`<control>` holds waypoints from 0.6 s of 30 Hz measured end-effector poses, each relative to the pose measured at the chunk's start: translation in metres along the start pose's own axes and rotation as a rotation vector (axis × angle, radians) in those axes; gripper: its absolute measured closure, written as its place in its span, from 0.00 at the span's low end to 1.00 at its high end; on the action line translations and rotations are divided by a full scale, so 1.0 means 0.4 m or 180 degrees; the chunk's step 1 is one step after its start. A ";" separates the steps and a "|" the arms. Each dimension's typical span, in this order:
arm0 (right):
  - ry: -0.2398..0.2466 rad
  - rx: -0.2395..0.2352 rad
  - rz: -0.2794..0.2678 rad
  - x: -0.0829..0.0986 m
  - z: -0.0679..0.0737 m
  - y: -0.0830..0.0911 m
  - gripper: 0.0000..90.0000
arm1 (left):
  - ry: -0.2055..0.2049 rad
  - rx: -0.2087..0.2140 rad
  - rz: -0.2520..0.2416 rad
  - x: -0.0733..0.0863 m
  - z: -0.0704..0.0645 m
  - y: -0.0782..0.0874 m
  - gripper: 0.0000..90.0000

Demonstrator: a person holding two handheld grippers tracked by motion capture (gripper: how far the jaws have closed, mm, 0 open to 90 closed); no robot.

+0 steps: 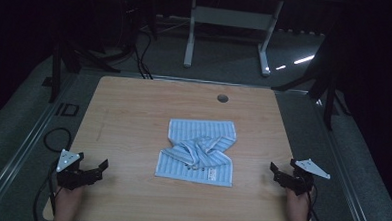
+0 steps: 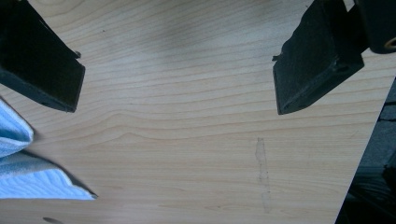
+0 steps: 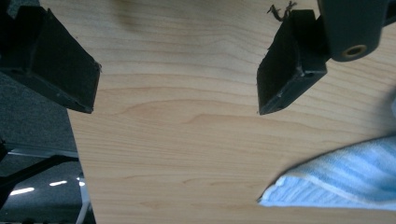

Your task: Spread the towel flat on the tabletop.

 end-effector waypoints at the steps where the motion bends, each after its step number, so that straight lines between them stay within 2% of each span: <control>1: 0.0002 -0.0031 0.0024 0.001 0.002 -0.001 0.14 | -0.0024 -0.0017 0.0015 0.000 0.001 0.001 0.02; 3: 0.0011 -0.0099 0.0069 0.003 0.005 -0.002 0.14 | -0.0060 0.0025 0.0088 0.001 -0.001 0.001 0.02; 4: 0.0025 -0.0116 0.0085 0.003 0.007 -0.002 0.14 | -0.0096 0.0002 0.0152 0.004 -0.001 0.001 0.02; 5: 0.0042 -0.0121 0.0104 0.004 0.009 -0.003 0.14 | -0.0096 0.0002 0.0152 0.004 -0.001 0.001 0.02; 6: 0.0063 -0.0120 0.0113 0.004 0.010 -0.004 0.15 | -0.0195 -0.0012 0.0266 0.008 -0.004 -0.002 0.02; 7: 0.0063 -0.0120 0.0113 0.004 0.010 -0.004 0.15 | -0.0195 -0.0012 0.0266 0.008 -0.004 -0.002 0.02; 8: 0.0104 -0.0124 0.0125 0.004 0.012 -0.005 0.15 | -0.0295 0.0000 0.0447 0.014 -0.006 -0.005 0.02; 9: 0.0104 -0.0124 0.0125 0.004 0.012 -0.005 0.15 | -0.0295 0.0000 0.0447 0.014 -0.006 -0.005 0.02; 10: 0.0058 -0.0294 0.0199 0.007 0.016 -0.006 0.15 | -0.0369 0.0040 0.0544 0.018 -0.009 -0.006 0.02; 11: 0.0049 -0.0354 0.0216 0.008 0.016 -0.007 0.15 | -0.0369 0.0040 0.0544 0.018 -0.009 -0.006 0.02; 12: 0.0095 -0.0363 0.0218 0.007 0.018 -0.006 0.15 | -0.0381 0.0103 0.0680 0.022 -0.014 -0.008 0.02; 14: 0.0268 -0.0458 0.0244 0.003 0.025 -0.002 0.15 | -0.0419 0.0203 0.0831 0.023 -0.022 -0.009 0.02; 15: 0.0359 -0.0499 0.0282 0.000 0.028 0.003 0.15 | -0.0419 0.0203 0.0831 0.023 -0.022 -0.009 0.02; 16: 0.0437 -0.0516 0.0305 -0.003 0.030 0.008 0.15 | -0.0474 0.0264 0.0889 0.018 -0.033 -0.007 0.03; 17: 0.0437 -0.0516 0.0305 -0.003 0.030 0.008 0.15 | -0.0474 0.0264 0.0889 0.018 -0.033 -0.007 0.05; 18: 0.0443 -0.0609 0.0399 -0.008 0.033 0.017 0.15 | -0.0413 0.0349 0.0991 0.014 -0.042 -0.005 0.05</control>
Point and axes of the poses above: each handheld gripper's, and its own axes: y roughly backward along the jaws, x roughly out of its underside, z roughly to its left, the point moved 6 cm from there along -y, roughly forward along the jaws, and after that the axes turned 7 degrees about x, right-handed, at the moved point
